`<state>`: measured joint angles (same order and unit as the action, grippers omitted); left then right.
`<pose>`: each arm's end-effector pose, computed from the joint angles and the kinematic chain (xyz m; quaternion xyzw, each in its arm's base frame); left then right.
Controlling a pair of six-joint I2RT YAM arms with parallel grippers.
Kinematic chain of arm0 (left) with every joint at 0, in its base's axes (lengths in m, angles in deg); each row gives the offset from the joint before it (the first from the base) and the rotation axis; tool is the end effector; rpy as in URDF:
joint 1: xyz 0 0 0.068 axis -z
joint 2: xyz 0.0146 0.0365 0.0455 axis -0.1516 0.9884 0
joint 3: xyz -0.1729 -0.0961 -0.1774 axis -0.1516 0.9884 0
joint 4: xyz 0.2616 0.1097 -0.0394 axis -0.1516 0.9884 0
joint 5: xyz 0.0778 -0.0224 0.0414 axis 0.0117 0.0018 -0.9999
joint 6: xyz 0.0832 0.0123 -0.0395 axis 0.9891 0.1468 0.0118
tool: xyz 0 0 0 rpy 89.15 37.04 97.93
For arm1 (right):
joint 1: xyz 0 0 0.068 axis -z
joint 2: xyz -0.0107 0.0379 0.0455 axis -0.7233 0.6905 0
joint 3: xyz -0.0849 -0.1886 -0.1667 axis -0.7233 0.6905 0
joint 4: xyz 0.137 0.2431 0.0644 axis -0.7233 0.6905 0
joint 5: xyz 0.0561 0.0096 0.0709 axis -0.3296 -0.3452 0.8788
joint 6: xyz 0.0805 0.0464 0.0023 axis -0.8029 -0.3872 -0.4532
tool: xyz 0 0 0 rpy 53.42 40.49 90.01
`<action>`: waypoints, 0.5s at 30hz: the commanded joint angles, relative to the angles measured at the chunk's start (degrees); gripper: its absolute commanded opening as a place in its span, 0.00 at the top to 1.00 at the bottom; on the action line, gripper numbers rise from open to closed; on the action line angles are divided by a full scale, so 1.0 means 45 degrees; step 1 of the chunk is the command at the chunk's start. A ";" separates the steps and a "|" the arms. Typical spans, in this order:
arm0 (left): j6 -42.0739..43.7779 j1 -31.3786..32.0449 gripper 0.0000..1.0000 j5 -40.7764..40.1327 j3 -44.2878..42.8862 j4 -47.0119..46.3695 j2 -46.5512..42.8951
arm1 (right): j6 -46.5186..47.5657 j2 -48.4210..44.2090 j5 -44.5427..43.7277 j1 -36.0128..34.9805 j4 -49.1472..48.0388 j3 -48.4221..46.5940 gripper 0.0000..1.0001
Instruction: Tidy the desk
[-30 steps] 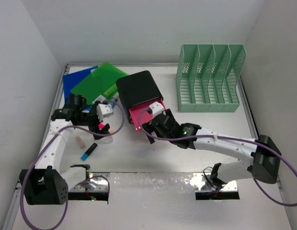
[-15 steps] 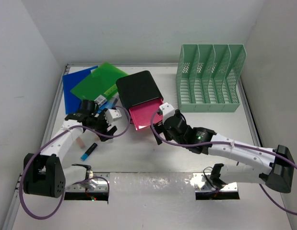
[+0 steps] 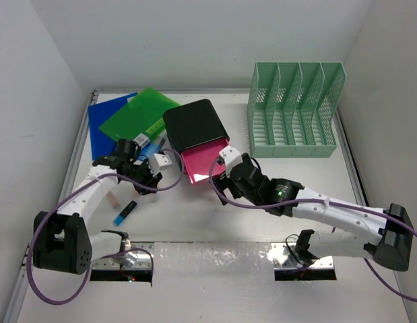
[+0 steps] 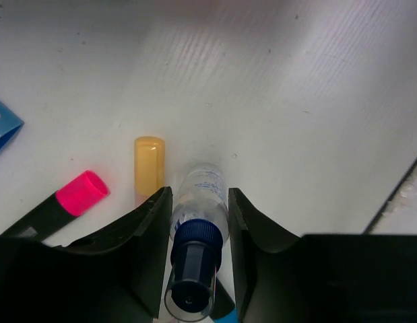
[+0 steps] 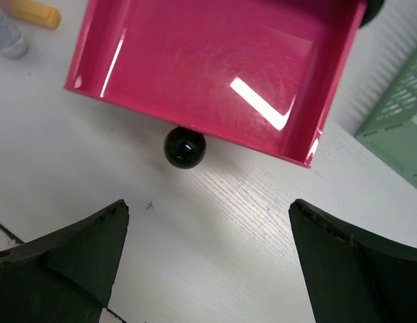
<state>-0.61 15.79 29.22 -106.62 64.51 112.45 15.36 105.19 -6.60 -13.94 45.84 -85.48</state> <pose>0.2407 -0.0715 0.1479 0.5107 0.8045 -0.1656 0.2540 0.1824 0.2484 0.2245 -0.2240 0.8503 0.1262 0.4591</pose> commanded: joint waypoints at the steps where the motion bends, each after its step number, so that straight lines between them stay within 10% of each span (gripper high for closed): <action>1: -0.0457 0.0089 1.00 0.0729 -0.1847 0.0900 -0.0293 | 0.1584 0.0005 0.1030 -0.0102 -0.0426 -0.0933 0.01; 15: -0.0791 0.0011 1.00 0.5961 -0.7867 0.5022 -0.1250 | 0.7583 0.2405 0.6480 -0.0513 -0.4481 -0.3318 0.03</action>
<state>-4.79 15.77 46.77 -139.14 81.67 107.38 43.23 112.95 15.83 -15.97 32.99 -98.42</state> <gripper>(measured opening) 0.334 0.980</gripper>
